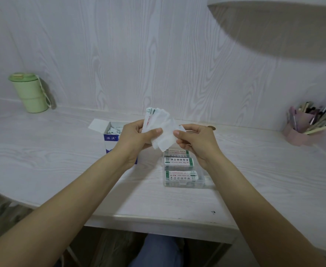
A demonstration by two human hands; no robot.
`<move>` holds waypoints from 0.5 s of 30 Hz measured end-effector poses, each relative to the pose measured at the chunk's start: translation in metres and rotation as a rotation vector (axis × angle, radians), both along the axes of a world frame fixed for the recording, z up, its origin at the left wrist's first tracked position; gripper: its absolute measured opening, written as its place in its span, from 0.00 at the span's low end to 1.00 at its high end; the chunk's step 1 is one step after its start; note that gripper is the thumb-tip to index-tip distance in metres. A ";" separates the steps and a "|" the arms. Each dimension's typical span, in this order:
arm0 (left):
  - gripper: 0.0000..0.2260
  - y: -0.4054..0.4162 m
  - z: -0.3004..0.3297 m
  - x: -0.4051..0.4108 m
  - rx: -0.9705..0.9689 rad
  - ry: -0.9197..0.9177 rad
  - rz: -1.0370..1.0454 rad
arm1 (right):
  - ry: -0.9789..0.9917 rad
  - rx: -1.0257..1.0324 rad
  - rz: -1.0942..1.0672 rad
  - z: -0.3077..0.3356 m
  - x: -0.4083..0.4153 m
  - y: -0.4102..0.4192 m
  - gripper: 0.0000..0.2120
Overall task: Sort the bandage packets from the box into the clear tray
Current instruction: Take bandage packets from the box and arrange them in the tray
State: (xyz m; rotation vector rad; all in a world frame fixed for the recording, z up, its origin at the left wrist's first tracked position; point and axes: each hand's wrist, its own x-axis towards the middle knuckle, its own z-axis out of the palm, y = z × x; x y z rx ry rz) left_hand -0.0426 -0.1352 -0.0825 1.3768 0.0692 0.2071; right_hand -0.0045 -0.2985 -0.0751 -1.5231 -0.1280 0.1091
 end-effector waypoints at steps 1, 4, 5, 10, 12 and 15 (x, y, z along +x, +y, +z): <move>0.14 0.001 0.000 0.000 -0.027 0.000 0.012 | 0.004 0.005 -0.008 -0.001 0.001 -0.002 0.06; 0.12 0.005 0.001 0.000 -0.052 -0.006 0.060 | 0.044 0.098 0.020 -0.003 0.004 -0.010 0.02; 0.11 0.006 0.002 0.001 -0.031 -0.010 0.082 | 0.062 0.135 0.042 -0.004 0.006 -0.012 0.01; 0.14 0.005 0.005 0.002 0.021 -0.038 0.131 | 0.079 0.163 0.052 -0.005 0.018 -0.016 0.08; 0.15 0.004 0.006 0.003 0.039 -0.039 0.126 | 0.013 0.007 0.025 -0.009 0.024 -0.016 0.02; 0.14 0.004 0.006 0.004 0.038 -0.031 0.122 | -0.122 -0.378 -0.035 -0.016 0.033 -0.018 0.10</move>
